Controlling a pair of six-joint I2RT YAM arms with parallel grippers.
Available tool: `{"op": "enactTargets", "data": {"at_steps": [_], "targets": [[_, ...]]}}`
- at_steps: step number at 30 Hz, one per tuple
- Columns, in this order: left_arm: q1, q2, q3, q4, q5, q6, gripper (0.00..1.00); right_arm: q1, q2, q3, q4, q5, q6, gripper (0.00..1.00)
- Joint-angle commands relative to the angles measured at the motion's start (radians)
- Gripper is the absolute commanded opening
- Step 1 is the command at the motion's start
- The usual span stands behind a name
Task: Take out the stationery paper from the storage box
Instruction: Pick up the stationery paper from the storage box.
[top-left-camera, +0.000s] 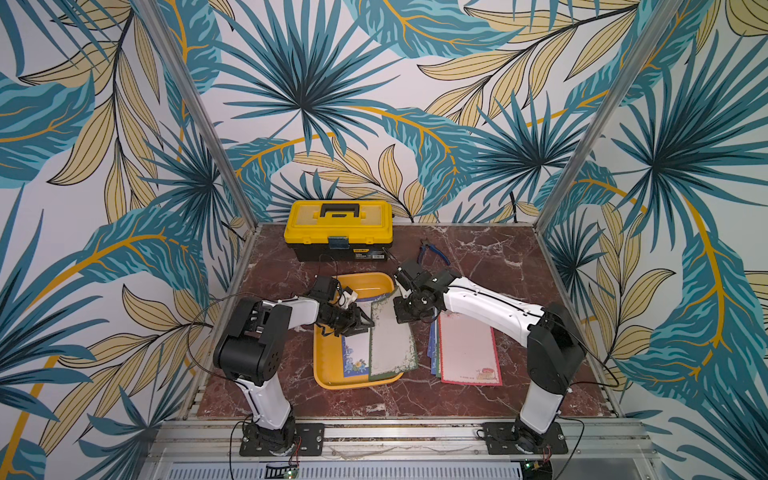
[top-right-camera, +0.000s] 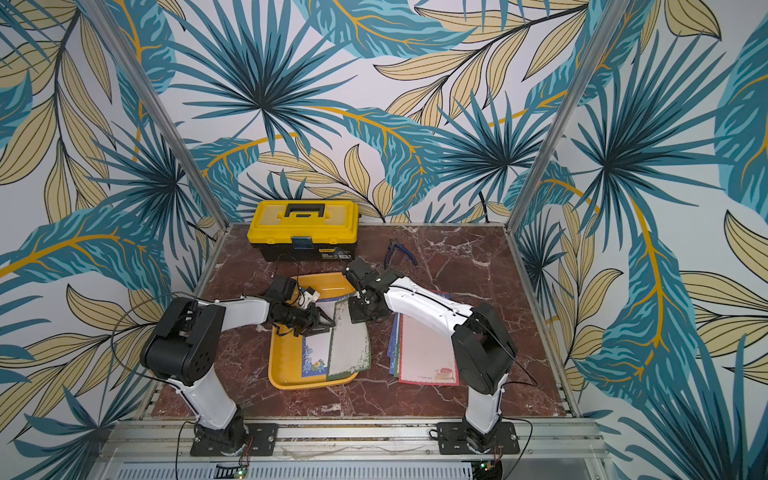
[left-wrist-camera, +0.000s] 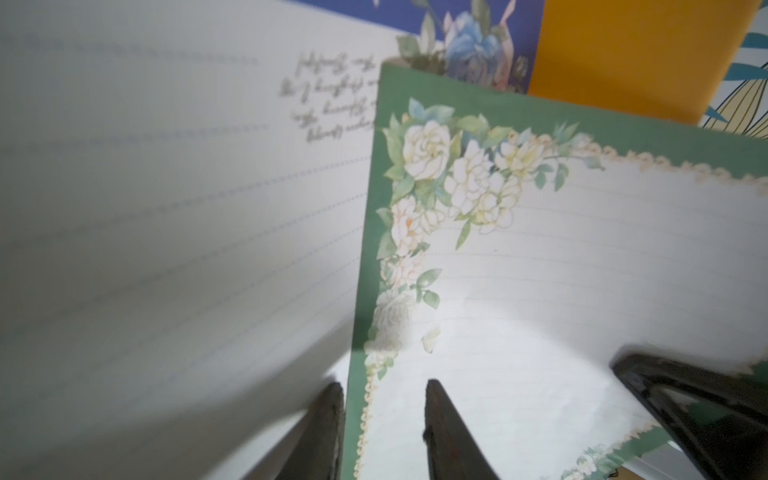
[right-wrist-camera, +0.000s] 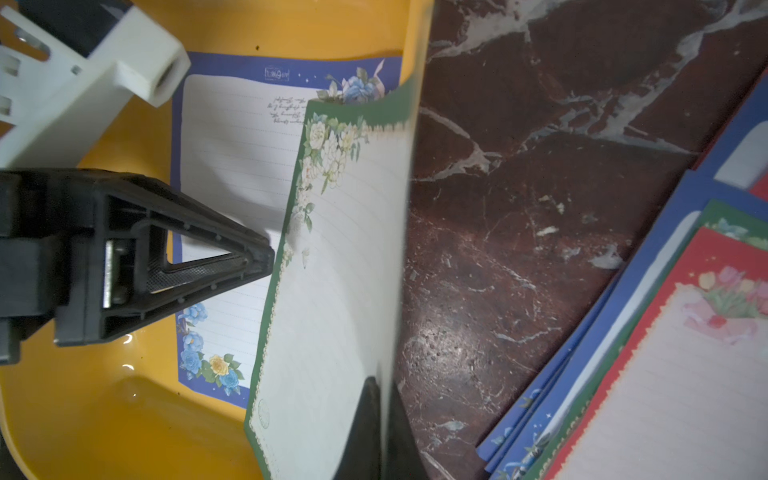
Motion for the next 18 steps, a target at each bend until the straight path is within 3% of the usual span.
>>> {"op": "enactTargets", "data": {"at_steps": [1,6,13,18], "targets": [[-0.001,-0.049,0.009,-0.015,-0.072,-0.004,0.51,0.005,-0.073,0.021,-0.039,0.008,-0.015,0.0],[0.0,-0.171,0.023,-0.019,-0.084,-0.011,0.61,0.002,-0.192,0.006,-0.079,-0.011,-0.063,0.0],[0.001,-0.32,0.054,-0.021,-0.08,-0.018,0.63,-0.057,-0.383,-0.085,-0.129,-0.13,-0.1,0.0],[0.0,-0.423,0.065,-0.021,-0.107,-0.017,0.63,-0.165,-0.519,-0.183,-0.137,-0.252,-0.114,0.0]]}}
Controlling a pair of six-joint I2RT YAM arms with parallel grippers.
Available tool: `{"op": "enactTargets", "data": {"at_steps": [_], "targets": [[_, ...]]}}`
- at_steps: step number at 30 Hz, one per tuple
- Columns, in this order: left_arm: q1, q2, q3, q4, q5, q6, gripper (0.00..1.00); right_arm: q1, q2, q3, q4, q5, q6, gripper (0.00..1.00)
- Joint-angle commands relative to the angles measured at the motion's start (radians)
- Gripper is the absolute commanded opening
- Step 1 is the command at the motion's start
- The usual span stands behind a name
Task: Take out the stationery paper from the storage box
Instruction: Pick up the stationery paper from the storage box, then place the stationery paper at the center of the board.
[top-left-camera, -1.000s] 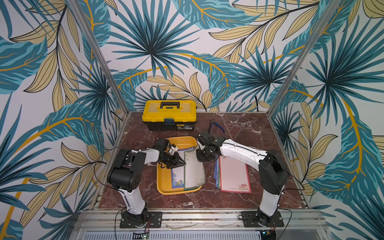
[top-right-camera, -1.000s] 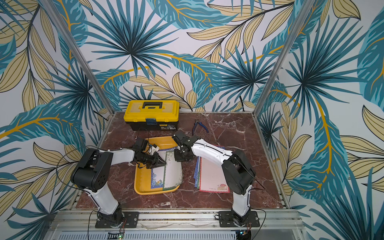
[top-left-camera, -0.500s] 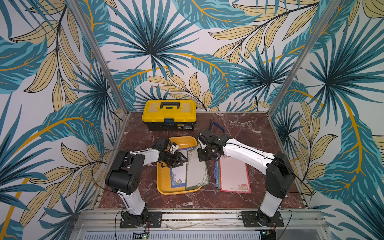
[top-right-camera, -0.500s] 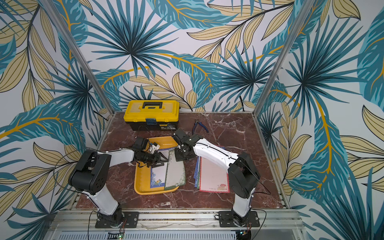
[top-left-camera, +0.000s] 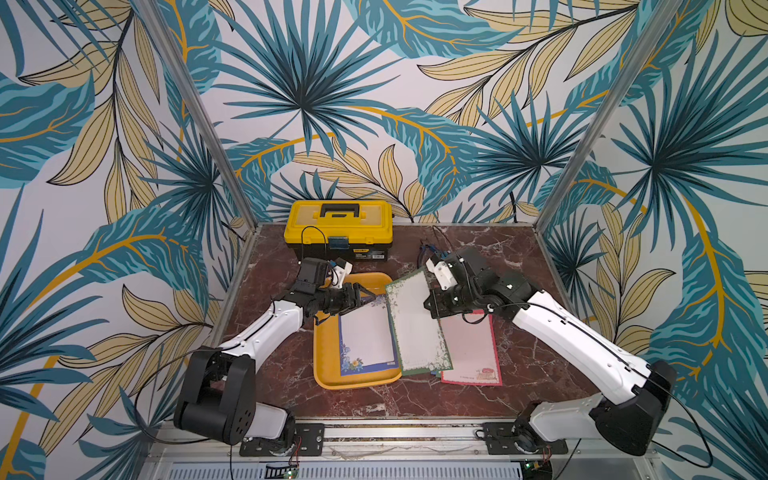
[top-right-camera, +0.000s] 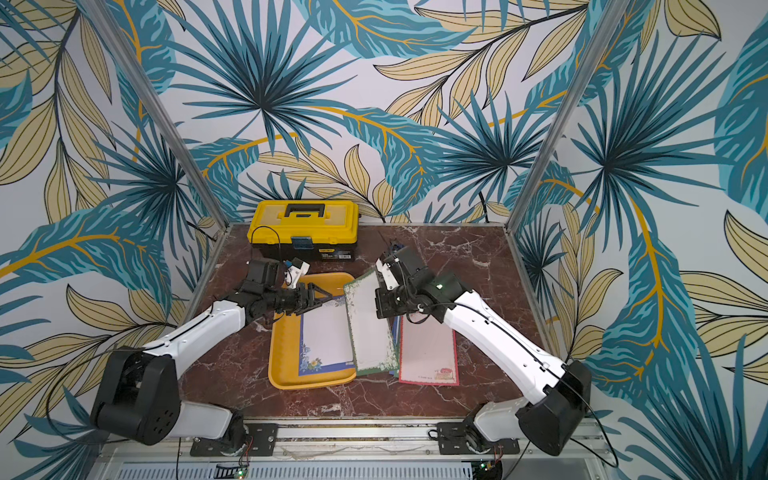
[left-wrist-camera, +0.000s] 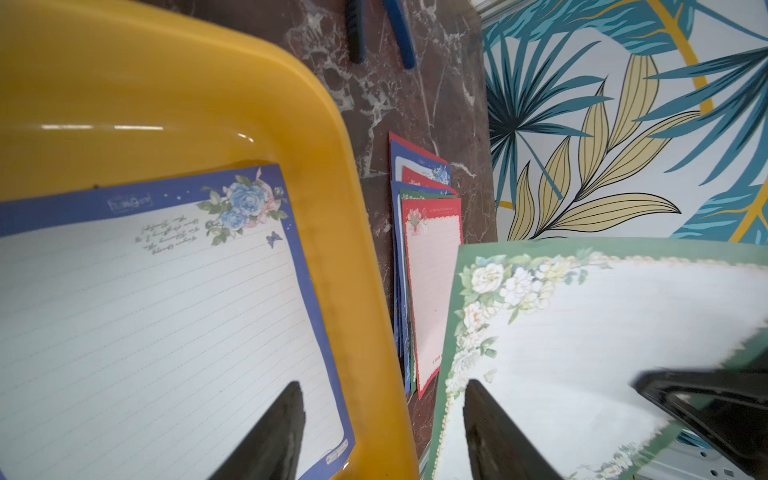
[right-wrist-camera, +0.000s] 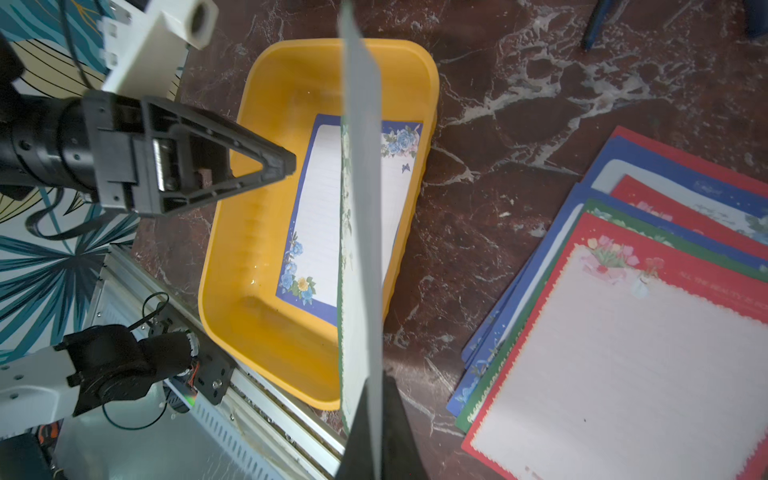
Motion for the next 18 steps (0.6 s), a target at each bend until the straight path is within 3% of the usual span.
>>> {"op": "enactTargets", "data": {"at_steps": [1,10,18], "targets": [[0.003,-0.066,0.025,-0.001,-0.035,0.004,0.63,-0.072,-0.066,-0.084,-0.042,-0.121,-0.028,0.0],[0.003,-0.159,0.028,-0.001,-0.048,-0.005,0.63,-0.289,-0.163,-0.289,0.049,-0.318,-0.023,0.0],[0.003,-0.176,0.024,-0.001,-0.047,-0.011,0.63,-0.452,-0.128,-0.388,0.088,-0.364,-0.033,0.0]]}}
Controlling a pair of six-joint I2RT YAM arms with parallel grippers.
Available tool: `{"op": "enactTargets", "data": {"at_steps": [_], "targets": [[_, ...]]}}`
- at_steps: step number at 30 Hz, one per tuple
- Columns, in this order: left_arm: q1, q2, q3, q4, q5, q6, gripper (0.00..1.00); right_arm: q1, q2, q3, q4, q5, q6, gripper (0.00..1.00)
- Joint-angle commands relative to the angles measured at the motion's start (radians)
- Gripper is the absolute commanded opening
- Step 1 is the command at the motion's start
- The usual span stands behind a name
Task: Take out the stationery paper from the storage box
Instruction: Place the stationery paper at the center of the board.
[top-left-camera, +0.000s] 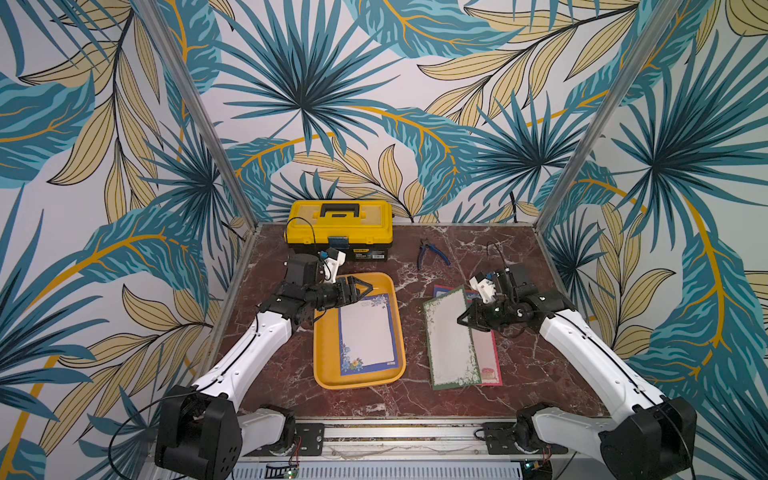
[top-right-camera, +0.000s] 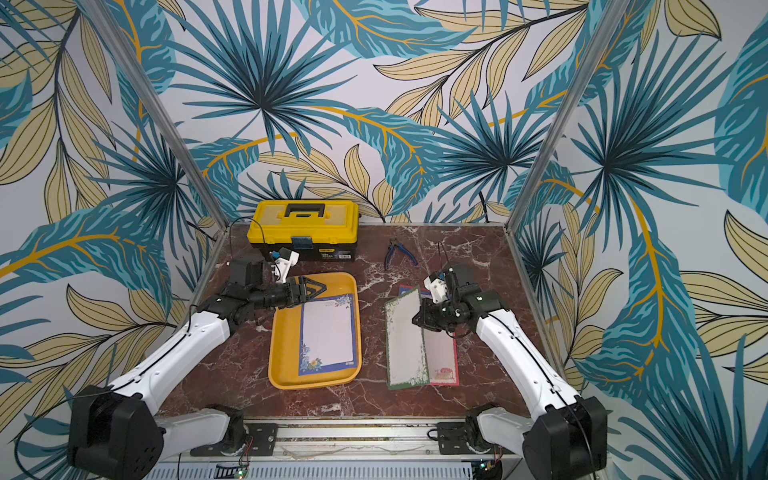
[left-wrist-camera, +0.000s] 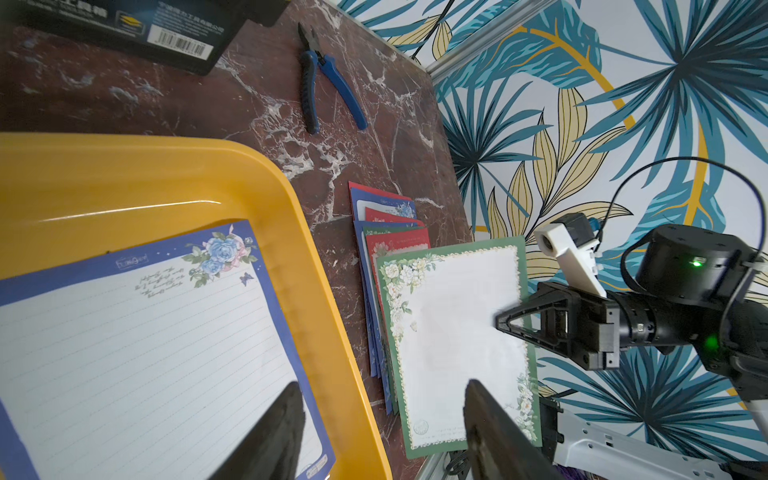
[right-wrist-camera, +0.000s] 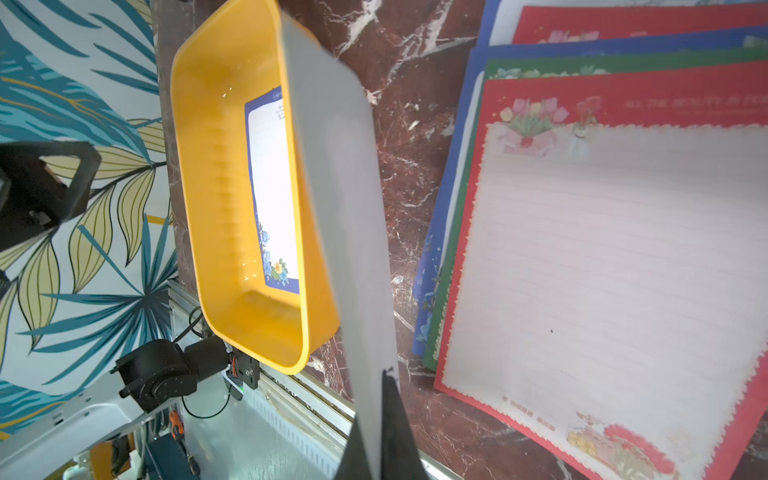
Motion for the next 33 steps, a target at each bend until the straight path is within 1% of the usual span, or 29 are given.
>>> {"op": "enactTargets", "data": {"at_steps": [1,4,6,11,16,21,23,24,25,27,28,29,31,33], "targets": [[0.003,-0.019,0.019,0.001,-0.011,-0.001,0.63,-0.05,0.016,-0.037,0.032,-0.045,-0.022,0.0],[0.003,-0.011,0.023,0.0,-0.004,0.0,0.63,-0.096,0.046,-0.048,0.032,-0.047,-0.032,0.0],[0.004,-0.007,0.027,0.001,-0.003,0.003,0.62,-0.118,0.069,-0.054,0.026,-0.022,-0.04,0.0],[0.004,-0.004,0.029,-0.002,-0.008,0.01,0.62,-0.143,0.123,-0.051,0.012,0.107,-0.055,0.0],[0.004,0.003,0.027,-0.006,-0.005,0.012,0.62,-0.144,0.186,-0.031,-0.008,0.198,-0.078,0.0],[0.003,-0.005,0.024,-0.012,-0.015,0.024,0.62,-0.144,0.224,-0.006,-0.048,0.335,-0.111,0.04],[0.004,-0.005,0.026,-0.051,-0.025,0.031,0.62,-0.145,0.226,-0.002,-0.049,0.399,-0.111,0.06],[0.003,-0.005,0.027,-0.059,-0.032,0.034,0.62,-0.144,0.227,0.0,-0.048,0.418,-0.11,0.08],[0.003,-0.005,0.03,-0.071,-0.045,0.04,0.62,-0.145,0.228,0.001,-0.043,0.433,-0.11,0.15],[0.004,-0.004,0.033,-0.098,-0.071,0.053,0.62,-0.144,0.235,0.01,-0.047,0.455,-0.105,0.36],[0.003,-0.001,0.037,-0.12,-0.095,0.061,0.62,-0.144,0.239,0.016,-0.051,0.459,-0.103,0.44],[0.003,0.001,0.045,-0.144,-0.114,0.072,0.62,-0.144,0.24,0.022,-0.053,0.466,-0.102,0.5],[0.004,0.001,0.054,-0.192,-0.159,0.089,0.62,-0.144,0.235,0.04,-0.061,0.496,-0.093,0.58],[0.002,-0.004,0.056,-0.225,-0.201,0.094,0.62,-0.143,0.222,0.058,-0.076,0.541,-0.086,0.61]]}}
